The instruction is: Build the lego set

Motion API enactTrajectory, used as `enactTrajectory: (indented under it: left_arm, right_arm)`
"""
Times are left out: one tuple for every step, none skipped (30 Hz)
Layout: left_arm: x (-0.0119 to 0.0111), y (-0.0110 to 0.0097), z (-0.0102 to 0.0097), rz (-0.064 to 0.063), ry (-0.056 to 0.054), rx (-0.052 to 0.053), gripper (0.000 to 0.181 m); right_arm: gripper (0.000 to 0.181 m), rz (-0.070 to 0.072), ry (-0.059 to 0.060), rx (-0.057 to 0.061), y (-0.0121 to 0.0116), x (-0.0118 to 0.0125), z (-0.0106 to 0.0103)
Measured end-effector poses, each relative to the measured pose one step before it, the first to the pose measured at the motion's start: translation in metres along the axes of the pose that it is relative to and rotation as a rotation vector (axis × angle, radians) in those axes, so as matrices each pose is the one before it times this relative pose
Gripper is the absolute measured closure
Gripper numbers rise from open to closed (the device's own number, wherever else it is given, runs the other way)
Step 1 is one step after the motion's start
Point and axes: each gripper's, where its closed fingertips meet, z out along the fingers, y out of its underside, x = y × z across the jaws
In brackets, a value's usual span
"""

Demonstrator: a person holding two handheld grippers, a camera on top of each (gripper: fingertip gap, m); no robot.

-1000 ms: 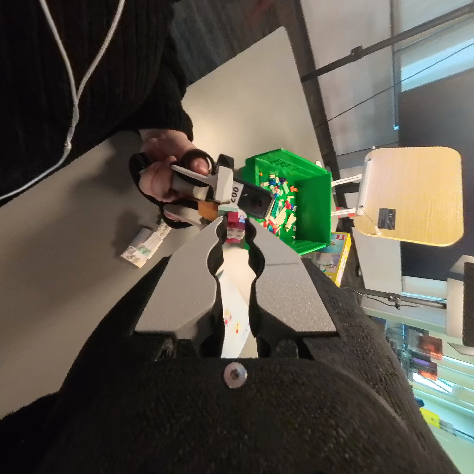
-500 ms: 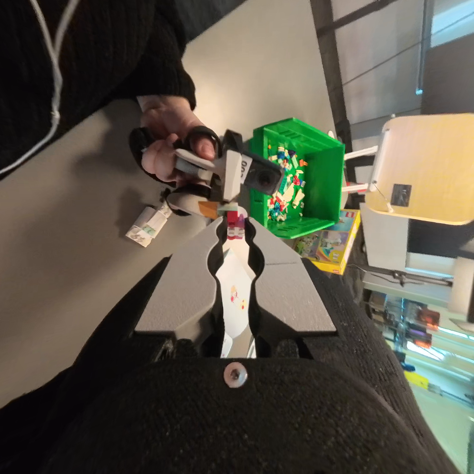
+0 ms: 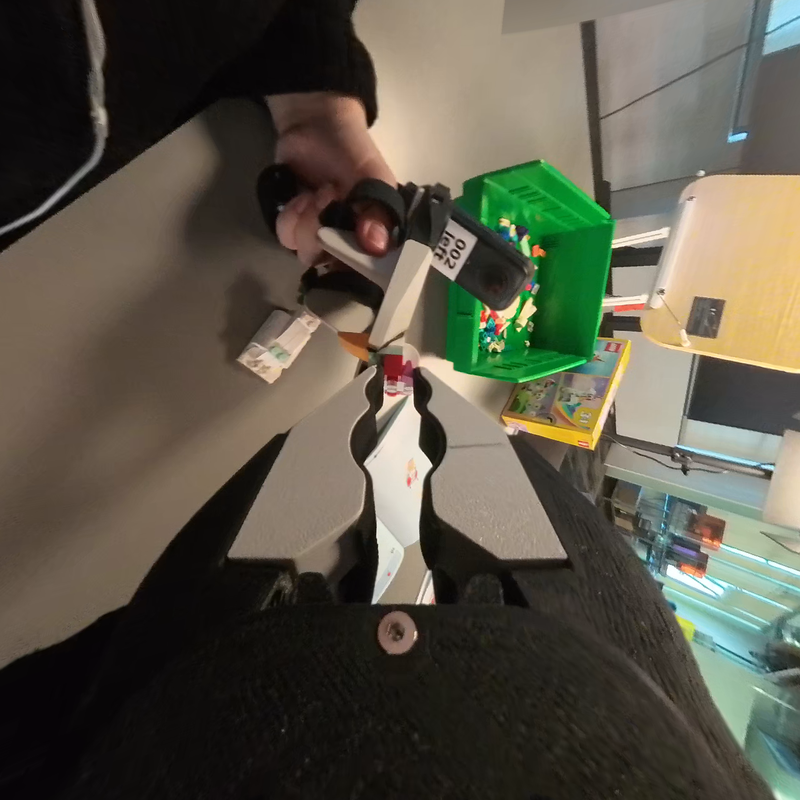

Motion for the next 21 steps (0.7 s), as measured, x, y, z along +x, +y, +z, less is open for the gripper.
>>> enactTrajectory:
  left_arm:
    - [-0.00032,0.00331,0.0009,-0.0163,0.0039,-0.0204,0.151]
    - [0.00015,0.00334,0.00065,-0.019,0.0067,-0.0192,0.151]
    - [-0.00189,0.00334,0.00094,-0.0185,-0.0011,-0.02,0.151]
    - [-0.00117,0.0033,0.00062,-0.0217,-0.0017,-0.0216,0.151]
    - [-0.00114,0.00291,0.00045,-0.0257,0.0019,-0.0175,0.151]
    - [-0.00237,0.00306,0.00098,-0.0259,0.0015,-0.0153,0.151]
    - [-0.00185,0.00211,0.00083,-0.0239,-0.0004,-0.0108,0.151]
    - [-0.0014,0.00178,0.00045,-0.0183,0.0015,-0.0088,0.152]
    - [-0.00146,0.00172,0.00052,-0.0059,-0.0027,-0.008,0.152]
    - [-0.00122,0.00148,0.00069,0.0029,-0.0054,-0.009,0.152]
    - [-0.00105,0.00108,0.00068,0.0038,-0.0044,-0.0054,0.151]
    - [-0.0007,0.00065,0.00064,0.0016,-0.0011,-0.0024,0.151]
    - [-0.00038,0.00046,0.00001,-0.0014,0.0025,0.0003,0.151]
    - [-0.00063,0.00035,-0.00018,-0.0006,0.0015,0.0008,0.151]
    - [-0.00125,0.00091,0.00014,0.0009,-0.0043,-0.0026,0.151]
    - [-0.00105,0.00113,0.0004,0.001,-0.0048,-0.0049,0.151]
    - [-0.00058,0.00138,0.00062,-0.0004,-0.0021,-0.0075,0.151]
    - [-0.00027,0.00138,0.0006,0.0006,0.0017,-0.0067,0.151]
    - [-0.00036,0.00132,0.0002,0.0006,-0.0002,-0.0075,0.151]
    - [-0.00064,0.00211,0.00066,-0.0022,-0.0017,-0.0123,0.151]
    - [0.00062,0.0027,0.00163,-0.0057,0.0027,-0.0143,0.151]
  right_arm:
    - [0.169,-0.0122,-0.0185,0.0009,-0.0002,-0.00328,-0.0007]
    - [0.169,-0.0134,-0.0188,-0.0019,-0.00003,-0.00343,-0.00041]
    - [0.17,-0.0181,-0.0219,-0.0075,0.0006,-0.00404,-0.00012]
    - [0.17,-0.0249,-0.0193,-0.0096,0.00057,-0.00406,0.00013]
    - [0.17,-0.0306,-0.0169,-0.0109,0.0003,-0.00372,0.00017]
    - [0.17,-0.0314,-0.0162,-0.012,0.00035,-0.00359,0.00021]
    - [0.17,-0.0289,-0.0133,-0.011,-0.00003,-0.00288,0.00031]
    - [0.17,-0.0278,-0.0113,-0.0113,0.0,-0.00234,0.00014]
    - [0.17,-0.024,-0.011,-0.0092,-0.00018,-0.00206,0.00003]
    - [0.171,-0.0131,-0.0112,-0.0059,-0.00032,-0.00146,-0.00017]
    - [0.171,-0.0051,-0.0105,-0.003,-0.00027,-0.00104,-0.00016]
    - [0.171,-0.0015,-0.0079,-0.0021,-0.00016,-0.00047,-0.00024]
    - [0.171,-0.0004,-0.0057,-0.0008,-0.00013,-0.00011,-0.00019]
    - [0.171,-0.0012,-0.0072,-0.0019,-0.00007,-0.00045,-0.00003]
    - [0.171,-0.007,-0.0098,-0.0045,0.00005,-0.00104,0.00018]
    - [0.172,-0.0138,-0.0105,-0.0055,-0.0003,-0.00132,0.0001]
    - [0.172,-0.0173,-0.0105,-0.0046,-0.00068,-0.00118,-0.00031]
    - [0.172,-0.0188,-0.0096,-0.0032,-0.00071,-0.00102,-0.00027]
    - [0.172,-0.0198,-0.0125,-0.0024,-0.00064,-0.00138,-0.00022]
    - [0.171,-0.0207,-0.0152,-0.0014,-0.00091,-0.00179,-0.00011]
    - [0.172,-0.0181,-0.0141,0.0006,-0.00107,-0.00151,-0.00023]
